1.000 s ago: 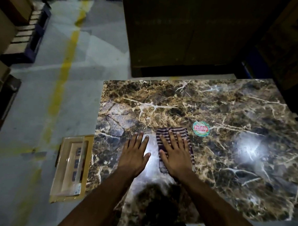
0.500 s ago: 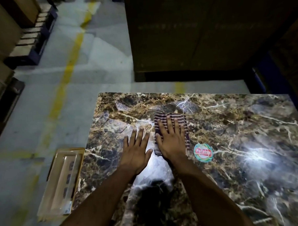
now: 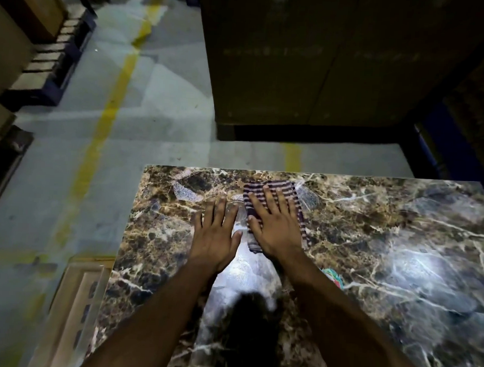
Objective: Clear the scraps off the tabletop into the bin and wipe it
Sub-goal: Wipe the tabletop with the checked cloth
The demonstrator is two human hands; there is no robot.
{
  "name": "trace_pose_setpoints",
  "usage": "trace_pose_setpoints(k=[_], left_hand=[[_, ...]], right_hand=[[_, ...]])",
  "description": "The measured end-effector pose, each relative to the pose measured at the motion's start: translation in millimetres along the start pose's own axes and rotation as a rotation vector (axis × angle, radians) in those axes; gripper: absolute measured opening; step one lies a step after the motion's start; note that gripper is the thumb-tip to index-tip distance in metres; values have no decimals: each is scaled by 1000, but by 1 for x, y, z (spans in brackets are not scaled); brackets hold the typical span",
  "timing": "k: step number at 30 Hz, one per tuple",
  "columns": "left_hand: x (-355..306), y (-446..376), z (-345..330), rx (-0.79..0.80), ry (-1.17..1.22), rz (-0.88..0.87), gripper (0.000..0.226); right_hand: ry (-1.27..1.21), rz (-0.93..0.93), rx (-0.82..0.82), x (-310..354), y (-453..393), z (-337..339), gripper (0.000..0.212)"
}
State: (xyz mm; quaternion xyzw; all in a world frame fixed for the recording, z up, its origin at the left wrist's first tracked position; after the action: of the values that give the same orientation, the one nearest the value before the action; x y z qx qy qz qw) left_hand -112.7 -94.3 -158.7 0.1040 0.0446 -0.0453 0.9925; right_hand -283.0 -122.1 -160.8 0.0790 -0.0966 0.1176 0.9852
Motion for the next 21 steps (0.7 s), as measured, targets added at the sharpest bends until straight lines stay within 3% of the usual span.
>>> trace_pose_setpoints(k=[4, 7, 11, 16, 21], left_hand=[[-7, -21, 4, -8, -17, -48, 65], [-9, -35, 8, -16, -25, -39, 65], [-12, -35, 2, -22, -33, -2, 65], [-20, -26, 4, -34, -10, -19, 60], [-28, 8, 3, -28, 19, -42, 61]], right_hand=[[1, -144, -28, -39, -42, 12, 65], [0, -91, -32, -25, -63, 14, 65], [38, 49, -13, -42, -23, 5, 63], [28, -132, -23, -63, -30, 15, 66], [43, 36, -1, -36, 37, -4, 63]])
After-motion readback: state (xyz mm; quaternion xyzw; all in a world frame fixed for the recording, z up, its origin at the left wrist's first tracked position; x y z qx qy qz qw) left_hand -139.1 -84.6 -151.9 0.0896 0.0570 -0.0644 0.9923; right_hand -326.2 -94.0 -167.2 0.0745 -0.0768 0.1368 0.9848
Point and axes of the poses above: each hand's wrist, its own y-axis away from the middle knuckle, its own z-axis out of the back of the hand, x = y × z, the point moved 3 cm from there along -y, towards the middle knuckle, and after that the axes turned 4 degrees about z, right-handed, at the moved point
